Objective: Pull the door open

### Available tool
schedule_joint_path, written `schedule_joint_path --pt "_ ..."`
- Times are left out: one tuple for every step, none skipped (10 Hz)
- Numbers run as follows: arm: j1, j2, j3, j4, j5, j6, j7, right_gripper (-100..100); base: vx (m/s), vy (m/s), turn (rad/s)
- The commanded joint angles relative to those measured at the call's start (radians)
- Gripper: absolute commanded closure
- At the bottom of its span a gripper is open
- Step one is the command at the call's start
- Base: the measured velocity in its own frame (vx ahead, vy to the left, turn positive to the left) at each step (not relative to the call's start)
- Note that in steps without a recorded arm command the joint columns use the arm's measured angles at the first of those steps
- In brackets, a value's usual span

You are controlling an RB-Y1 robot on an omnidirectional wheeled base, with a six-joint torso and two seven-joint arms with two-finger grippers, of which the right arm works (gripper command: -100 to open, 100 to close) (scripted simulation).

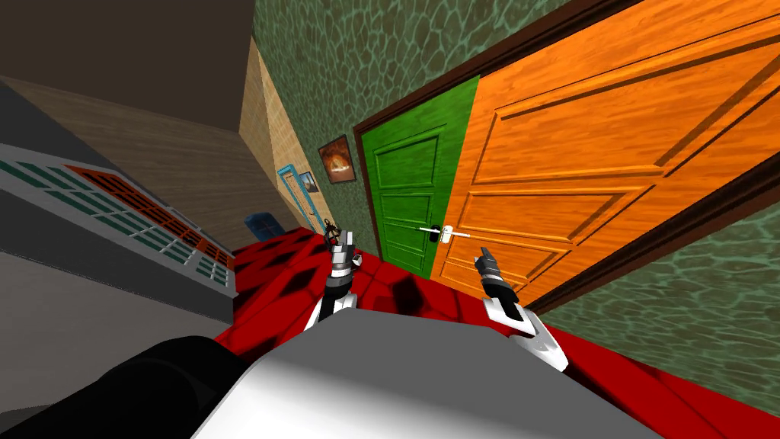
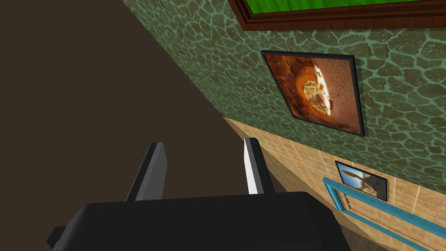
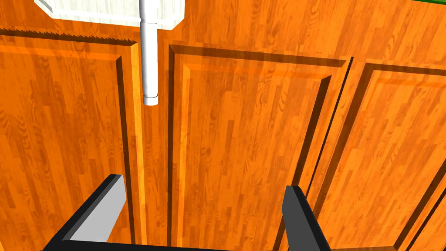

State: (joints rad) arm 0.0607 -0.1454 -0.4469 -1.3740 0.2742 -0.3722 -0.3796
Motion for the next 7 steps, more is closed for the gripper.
schedule_joint_path --pt "-0.007 -0.004 -0.022 0.036 0.013 0.01 -0.02 -100 0.148 -0.024 0.146" --pt "-0.021 -0.006 -0.038 0.068 0.024 0.018 -0.03 -100 0.159 -0.015 0.203" --pt "-0.033 -0.008 -0.051 0.095 0.032 0.024 -0.039 -100 0.175 -0.043 0.137" --pt "-0.038 -0.008 -0.058 0.108 0.036 0.027 -0.043 -100 0.135 -0.021 0.077" --pt "-0.049 -0.01 -0.07 0.133 0.044 0.033 -0.051 -100 0.133 0.005 0.1" --pt "-0.061 -0.012 -0.083 0.16 0.052 0.04 -0.059 -100 0.143 -0.001 0.15" --pt "-0.065 -0.012 -0.088 0.169 0.055 0.042 -0.062 -100 0.115 -0.019 0.082"
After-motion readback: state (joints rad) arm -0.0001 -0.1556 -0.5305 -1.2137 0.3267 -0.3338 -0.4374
